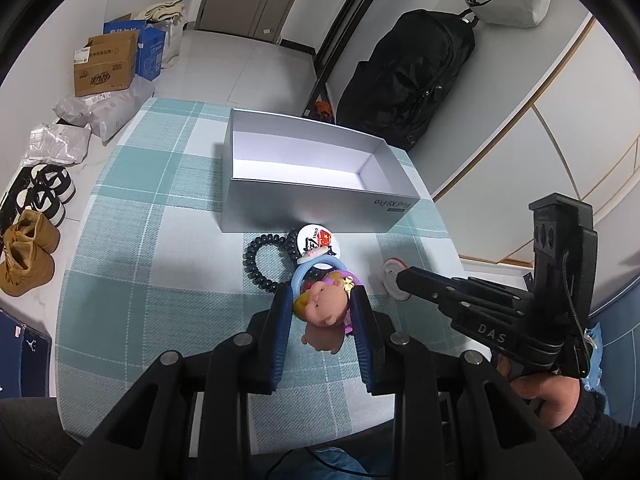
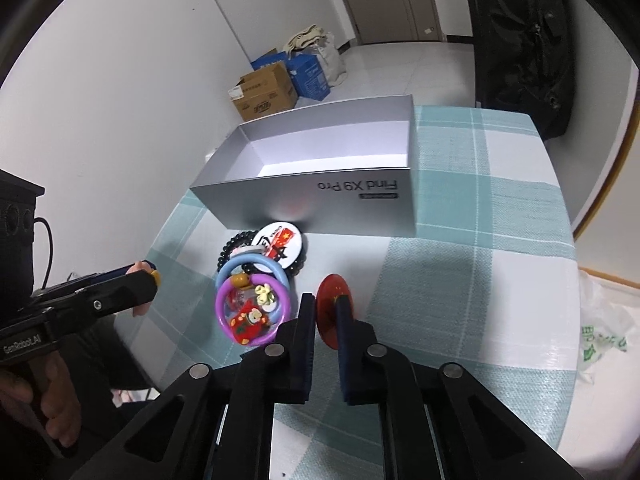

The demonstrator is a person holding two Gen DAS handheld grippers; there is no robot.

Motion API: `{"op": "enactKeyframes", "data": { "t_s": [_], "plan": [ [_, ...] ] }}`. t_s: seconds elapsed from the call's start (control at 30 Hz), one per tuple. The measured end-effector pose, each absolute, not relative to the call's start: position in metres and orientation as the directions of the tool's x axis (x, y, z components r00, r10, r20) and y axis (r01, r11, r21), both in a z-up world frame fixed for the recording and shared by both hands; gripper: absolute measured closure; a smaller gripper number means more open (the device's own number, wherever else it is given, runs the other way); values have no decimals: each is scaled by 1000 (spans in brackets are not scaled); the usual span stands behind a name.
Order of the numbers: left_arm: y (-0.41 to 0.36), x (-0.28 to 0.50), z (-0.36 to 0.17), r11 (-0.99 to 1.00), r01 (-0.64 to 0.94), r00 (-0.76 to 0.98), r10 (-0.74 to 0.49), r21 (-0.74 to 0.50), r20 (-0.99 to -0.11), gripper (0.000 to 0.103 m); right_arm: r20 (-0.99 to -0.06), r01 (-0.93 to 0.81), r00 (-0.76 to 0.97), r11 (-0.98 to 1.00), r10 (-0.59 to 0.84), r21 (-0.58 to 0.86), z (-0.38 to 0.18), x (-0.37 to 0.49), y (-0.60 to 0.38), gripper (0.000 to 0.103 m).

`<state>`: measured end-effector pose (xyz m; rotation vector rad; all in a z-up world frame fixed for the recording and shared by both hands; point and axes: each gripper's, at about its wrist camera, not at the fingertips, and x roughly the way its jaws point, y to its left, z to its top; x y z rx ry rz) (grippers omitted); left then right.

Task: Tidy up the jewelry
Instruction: 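Grasp the red China badge with the right tool while the left tool holds the keychain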

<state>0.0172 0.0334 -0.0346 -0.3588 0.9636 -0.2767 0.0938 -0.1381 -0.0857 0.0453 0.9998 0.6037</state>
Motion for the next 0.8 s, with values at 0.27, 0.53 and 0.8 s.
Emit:
{"op": "enactKeyframes", "data": {
  "t_s": [0.27,0.53,0.8],
  "plan": [
    [27,25,-34,910,68,542,-378,-410,-751,79,-766,-416,388,839,513,351,-83,99,-152,97],
    [25,41,-33,910,58,542,-374,-410,-753,79,-707,-398,380,796,596,457,-77,110,-160,97],
    [35,70,-7,922,58,583,-342,-383,-737,79,-593,-457,431,731,680,506,-37,119,-162,97]
  ]
}}
